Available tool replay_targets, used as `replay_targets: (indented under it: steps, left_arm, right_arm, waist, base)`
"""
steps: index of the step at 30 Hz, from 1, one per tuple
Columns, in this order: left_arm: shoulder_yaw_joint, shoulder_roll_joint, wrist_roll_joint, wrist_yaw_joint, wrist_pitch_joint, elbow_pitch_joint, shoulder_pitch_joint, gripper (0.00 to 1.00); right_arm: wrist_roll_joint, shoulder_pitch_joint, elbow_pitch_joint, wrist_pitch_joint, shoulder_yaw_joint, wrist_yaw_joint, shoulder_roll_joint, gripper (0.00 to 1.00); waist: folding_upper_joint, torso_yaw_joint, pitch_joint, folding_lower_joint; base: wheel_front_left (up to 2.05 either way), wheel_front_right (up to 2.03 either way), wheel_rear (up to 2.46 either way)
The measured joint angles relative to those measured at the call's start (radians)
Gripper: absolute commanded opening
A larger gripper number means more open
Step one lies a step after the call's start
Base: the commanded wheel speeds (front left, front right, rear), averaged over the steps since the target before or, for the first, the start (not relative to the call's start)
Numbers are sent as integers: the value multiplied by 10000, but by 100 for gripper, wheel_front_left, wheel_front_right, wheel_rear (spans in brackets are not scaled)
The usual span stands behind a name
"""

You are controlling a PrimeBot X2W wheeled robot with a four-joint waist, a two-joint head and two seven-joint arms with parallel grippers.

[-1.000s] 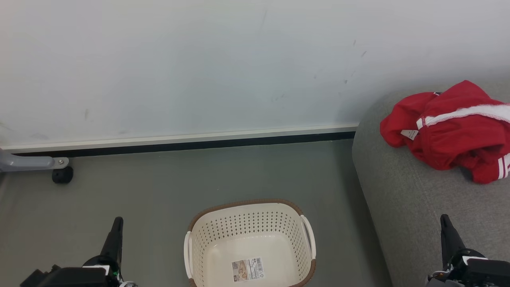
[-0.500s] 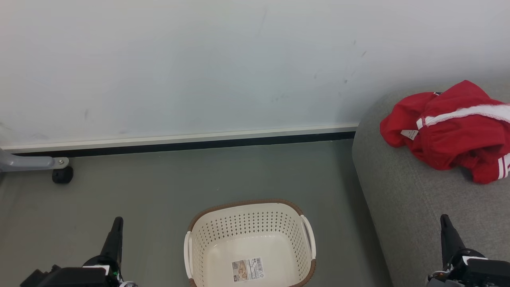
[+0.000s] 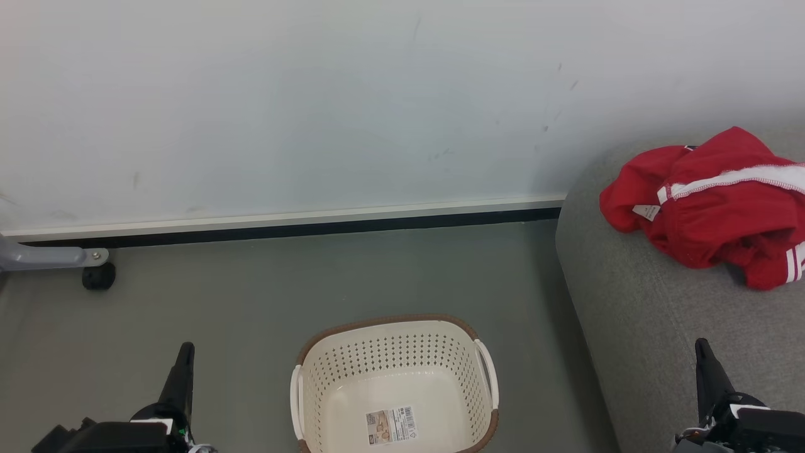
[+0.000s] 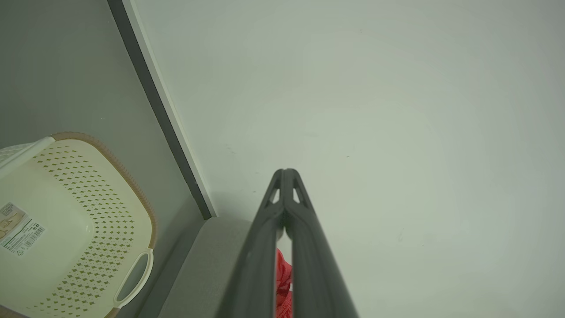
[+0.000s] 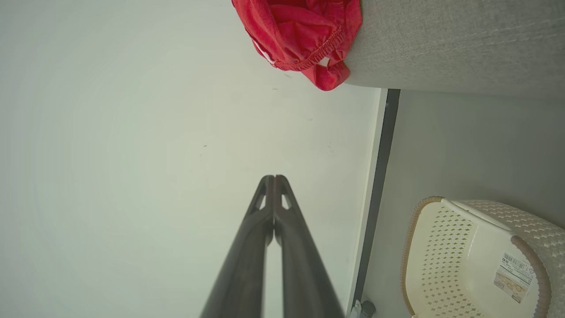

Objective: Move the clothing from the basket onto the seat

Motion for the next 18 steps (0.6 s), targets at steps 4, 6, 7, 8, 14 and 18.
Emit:
replay_targets:
  steps: [4, 6, 7, 8, 14, 18]
  left_arm:
    - [0, 0, 0, 0, 0, 0, 0, 0]
    - [0, 0, 0, 0, 0, -2, 0, 0]
    - [0, 0, -2, 0, 0, -2, 0, 0]
    - [0, 0, 0, 0, 0, -2, 0, 0]
    - [0, 0, 0, 0, 0, -2, 0, 0]
    - [0, 0, -2, 0, 0, -2, 0, 0]
  right_arm:
    - [0, 0, 0, 0, 0, 0, 0, 0]
    - [0, 0, 0, 0, 0, 0, 0, 0]
    - [0, 0, 0, 0, 0, 0, 0, 0]
    - [0, 0, 0, 0, 0, 0, 0, 0]
    - [0, 0, 0, 0, 0, 0, 0, 0]
    - [0, 0, 0, 0, 0, 0, 0, 0]
  waist:
    - [0, 0, 0, 0]
    - [0, 0, 0, 0]
    - [0, 0, 0, 0]
    - [-1, 0, 0, 0]
    - [0, 0, 0, 0]
    - [0, 0, 0, 0]
  base:
    - [0, 0, 0]
    - [0, 0, 0]
    - [0, 0, 0]
    - [0, 0, 0]
    - [0, 0, 0]
    - [0, 0, 0]
